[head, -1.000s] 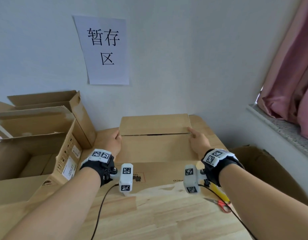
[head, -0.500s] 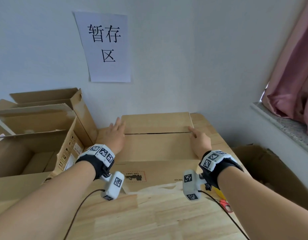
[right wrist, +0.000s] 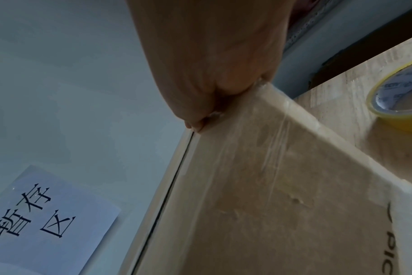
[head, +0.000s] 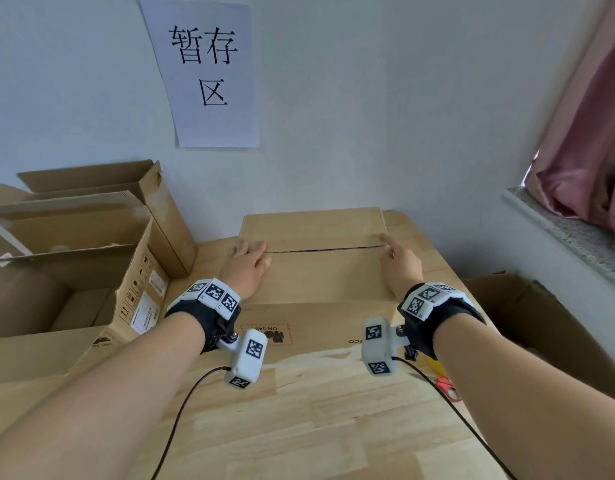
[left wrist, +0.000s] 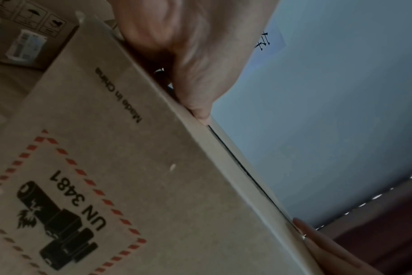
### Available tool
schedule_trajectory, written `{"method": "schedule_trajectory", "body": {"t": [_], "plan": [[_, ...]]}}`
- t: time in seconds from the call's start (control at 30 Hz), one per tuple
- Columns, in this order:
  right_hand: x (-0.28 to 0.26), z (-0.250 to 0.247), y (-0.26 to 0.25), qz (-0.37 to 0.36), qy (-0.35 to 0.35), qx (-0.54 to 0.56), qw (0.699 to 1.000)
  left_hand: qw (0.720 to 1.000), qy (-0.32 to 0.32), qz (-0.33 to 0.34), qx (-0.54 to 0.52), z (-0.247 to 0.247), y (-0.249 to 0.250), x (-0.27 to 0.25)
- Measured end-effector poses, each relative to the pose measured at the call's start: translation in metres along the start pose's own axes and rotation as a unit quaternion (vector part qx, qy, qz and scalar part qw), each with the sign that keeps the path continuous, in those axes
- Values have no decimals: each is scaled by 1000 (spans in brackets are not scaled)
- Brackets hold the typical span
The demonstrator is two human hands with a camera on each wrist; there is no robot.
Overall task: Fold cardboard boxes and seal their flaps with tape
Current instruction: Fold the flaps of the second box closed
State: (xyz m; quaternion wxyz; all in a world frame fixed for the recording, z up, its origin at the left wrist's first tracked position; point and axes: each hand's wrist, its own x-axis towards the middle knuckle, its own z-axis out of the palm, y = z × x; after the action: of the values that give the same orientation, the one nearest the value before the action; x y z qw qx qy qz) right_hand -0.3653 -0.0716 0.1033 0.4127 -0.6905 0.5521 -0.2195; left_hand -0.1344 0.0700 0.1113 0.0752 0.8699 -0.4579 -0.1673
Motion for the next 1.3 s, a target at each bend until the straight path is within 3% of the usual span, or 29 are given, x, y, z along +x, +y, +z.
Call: {"method": "schedule_trajectory", "body": {"t": [0.47,0.77,1.0,1.13,1.2,1.3], "plan": [[0,0,-9,47,-26,-19,998,1000,6,8,11,-4,2,-6],[-1,-1,-4,27,-30,-44,998,1000,15,11,15,-1,2,-7],[-15,-7,-9,-41,-118,-133,983,1000,19,22,6,-3,3,-9],[-19,-7,-11,-49,-102,-134,985,996,18,25,81,-3,7,-11],[-19,-8,-12,-51,-96,-135,985,987,0,56,151,-6,15,-11],[-18,-6,-10,-48,-100,-132,985,965,-114,139,192,-11,34,-16]]}}
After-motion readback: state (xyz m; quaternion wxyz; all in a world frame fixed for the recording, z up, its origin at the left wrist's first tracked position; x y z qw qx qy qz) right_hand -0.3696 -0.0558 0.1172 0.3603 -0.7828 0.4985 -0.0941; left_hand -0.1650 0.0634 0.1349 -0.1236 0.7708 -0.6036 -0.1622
